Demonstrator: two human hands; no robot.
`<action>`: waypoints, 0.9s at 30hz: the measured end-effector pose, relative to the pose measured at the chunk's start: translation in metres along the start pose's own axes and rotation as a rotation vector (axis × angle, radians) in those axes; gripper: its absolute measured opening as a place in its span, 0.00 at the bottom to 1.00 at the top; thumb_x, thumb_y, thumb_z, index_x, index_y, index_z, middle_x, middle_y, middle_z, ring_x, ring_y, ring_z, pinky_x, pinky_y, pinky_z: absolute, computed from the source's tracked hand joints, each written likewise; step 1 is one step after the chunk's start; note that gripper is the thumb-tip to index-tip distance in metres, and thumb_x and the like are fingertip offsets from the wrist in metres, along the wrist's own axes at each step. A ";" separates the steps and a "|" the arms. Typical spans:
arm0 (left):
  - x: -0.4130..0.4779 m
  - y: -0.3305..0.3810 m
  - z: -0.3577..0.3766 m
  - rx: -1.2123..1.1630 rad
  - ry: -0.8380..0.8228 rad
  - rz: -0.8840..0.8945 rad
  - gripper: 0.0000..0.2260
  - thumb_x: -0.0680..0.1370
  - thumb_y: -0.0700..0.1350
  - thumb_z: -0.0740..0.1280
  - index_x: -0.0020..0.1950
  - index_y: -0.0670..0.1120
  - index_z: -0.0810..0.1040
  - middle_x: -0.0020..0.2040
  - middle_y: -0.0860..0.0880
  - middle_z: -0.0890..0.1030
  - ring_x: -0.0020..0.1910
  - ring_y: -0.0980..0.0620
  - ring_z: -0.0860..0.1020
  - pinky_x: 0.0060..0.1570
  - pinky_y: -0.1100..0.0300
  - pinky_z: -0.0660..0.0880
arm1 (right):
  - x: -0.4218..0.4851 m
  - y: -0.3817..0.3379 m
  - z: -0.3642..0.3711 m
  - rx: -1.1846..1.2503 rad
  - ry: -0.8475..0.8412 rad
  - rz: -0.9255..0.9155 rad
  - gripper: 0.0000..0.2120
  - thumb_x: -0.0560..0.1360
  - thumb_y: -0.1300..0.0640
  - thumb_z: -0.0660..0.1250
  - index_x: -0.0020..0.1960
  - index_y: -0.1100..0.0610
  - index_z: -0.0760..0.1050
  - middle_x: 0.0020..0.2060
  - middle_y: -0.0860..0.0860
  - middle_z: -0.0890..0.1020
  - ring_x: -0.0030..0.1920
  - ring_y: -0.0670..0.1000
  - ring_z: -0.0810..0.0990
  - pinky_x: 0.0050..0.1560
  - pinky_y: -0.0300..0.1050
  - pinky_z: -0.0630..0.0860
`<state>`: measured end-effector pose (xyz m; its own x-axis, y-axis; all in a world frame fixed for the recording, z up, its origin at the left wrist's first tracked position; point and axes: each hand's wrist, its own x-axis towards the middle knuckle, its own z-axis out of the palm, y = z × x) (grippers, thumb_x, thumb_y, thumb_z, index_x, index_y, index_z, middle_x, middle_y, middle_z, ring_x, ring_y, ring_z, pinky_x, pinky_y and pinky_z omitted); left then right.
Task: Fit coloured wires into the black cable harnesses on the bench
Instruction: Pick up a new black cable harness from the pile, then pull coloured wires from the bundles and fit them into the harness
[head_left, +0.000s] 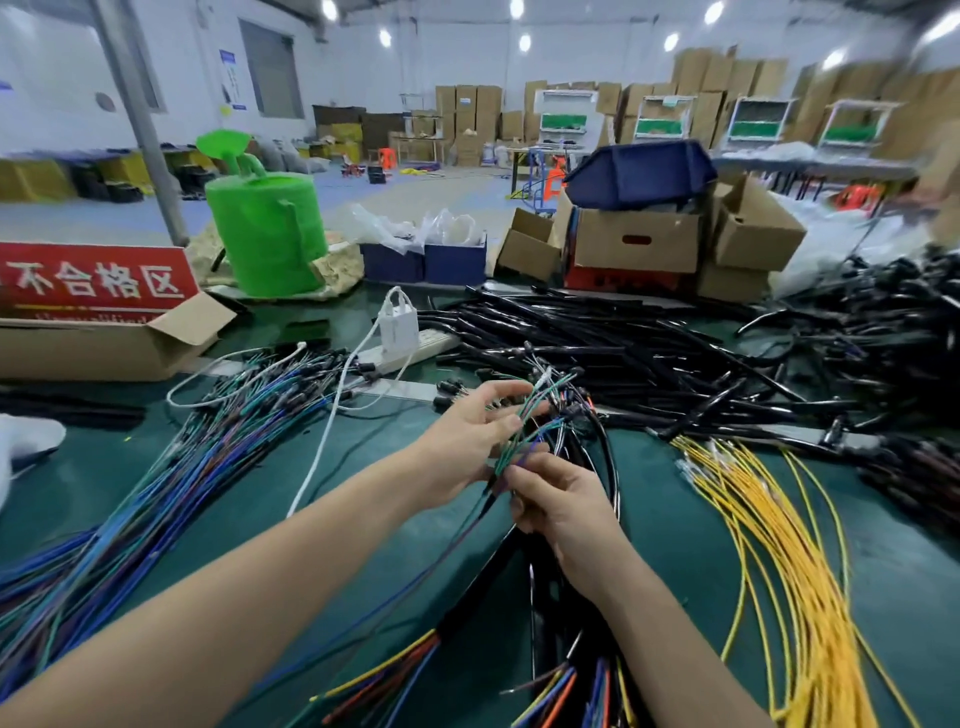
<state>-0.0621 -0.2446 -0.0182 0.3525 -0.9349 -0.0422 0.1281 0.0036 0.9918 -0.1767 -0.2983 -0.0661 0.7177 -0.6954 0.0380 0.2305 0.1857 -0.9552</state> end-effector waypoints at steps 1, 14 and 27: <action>-0.001 0.000 -0.001 0.034 0.020 -0.007 0.11 0.82 0.38 0.57 0.61 0.50 0.72 0.56 0.52 0.81 0.43 0.48 0.81 0.43 0.51 0.73 | 0.000 -0.001 0.000 0.017 -0.004 0.002 0.07 0.75 0.69 0.64 0.40 0.62 0.75 0.30 0.54 0.79 0.24 0.46 0.71 0.24 0.35 0.66; -0.034 -0.015 -0.027 0.381 0.132 -0.091 0.04 0.81 0.37 0.58 0.49 0.41 0.70 0.38 0.42 0.84 0.30 0.44 0.82 0.27 0.58 0.77 | -0.001 0.001 -0.003 -0.011 0.049 0.029 0.07 0.75 0.73 0.61 0.48 0.64 0.73 0.31 0.56 0.79 0.23 0.46 0.73 0.25 0.35 0.69; -0.083 -0.038 -0.055 0.606 -0.116 0.028 0.13 0.80 0.44 0.60 0.55 0.59 0.80 0.34 0.46 0.82 0.20 0.56 0.63 0.22 0.67 0.63 | -0.003 -0.008 0.000 0.138 0.052 0.144 0.04 0.77 0.65 0.63 0.51 0.59 0.73 0.37 0.58 0.82 0.23 0.44 0.71 0.24 0.34 0.67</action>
<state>-0.0456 -0.1476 -0.0587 0.2403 -0.9700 -0.0356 -0.4416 -0.1419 0.8859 -0.1801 -0.2978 -0.0583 0.7155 -0.6892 -0.1145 0.2183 0.3763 -0.9004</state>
